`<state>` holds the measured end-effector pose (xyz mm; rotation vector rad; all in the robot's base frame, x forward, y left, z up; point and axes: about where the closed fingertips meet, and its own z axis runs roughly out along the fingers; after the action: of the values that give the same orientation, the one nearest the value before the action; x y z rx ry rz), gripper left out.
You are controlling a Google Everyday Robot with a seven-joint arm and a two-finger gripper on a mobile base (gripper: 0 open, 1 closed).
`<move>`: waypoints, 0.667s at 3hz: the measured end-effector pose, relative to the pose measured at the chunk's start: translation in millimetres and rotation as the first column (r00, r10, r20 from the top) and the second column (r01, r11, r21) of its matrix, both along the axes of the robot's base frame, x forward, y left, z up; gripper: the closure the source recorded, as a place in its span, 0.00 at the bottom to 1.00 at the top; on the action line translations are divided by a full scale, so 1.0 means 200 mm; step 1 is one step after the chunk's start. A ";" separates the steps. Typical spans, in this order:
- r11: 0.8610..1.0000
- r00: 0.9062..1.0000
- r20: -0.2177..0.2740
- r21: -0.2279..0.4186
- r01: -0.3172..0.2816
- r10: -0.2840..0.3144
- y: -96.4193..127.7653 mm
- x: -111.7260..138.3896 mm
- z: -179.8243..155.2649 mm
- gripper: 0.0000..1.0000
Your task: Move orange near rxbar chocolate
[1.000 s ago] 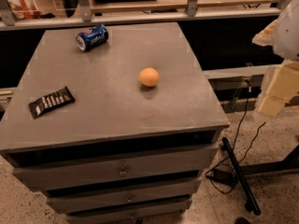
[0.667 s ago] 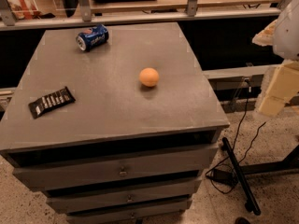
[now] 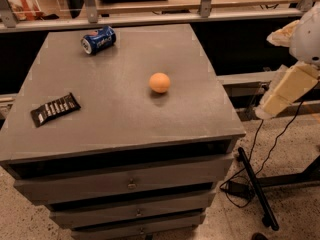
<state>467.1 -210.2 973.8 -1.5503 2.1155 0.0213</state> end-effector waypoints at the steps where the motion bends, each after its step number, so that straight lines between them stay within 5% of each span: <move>1: 0.977 0.996 0.091 0.213 -0.008 -0.012 0.04 0.17 -0.08 0.00; 2: 0.881 0.960 0.278 0.451 -0.146 0.017 0.21 0.46 -0.07 0.00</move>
Offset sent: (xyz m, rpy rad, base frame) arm 0.1320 0.0706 0.0206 0.8279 -0.4557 0.1535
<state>559.5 -168.3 959.5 -1.2666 1.6733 0.3145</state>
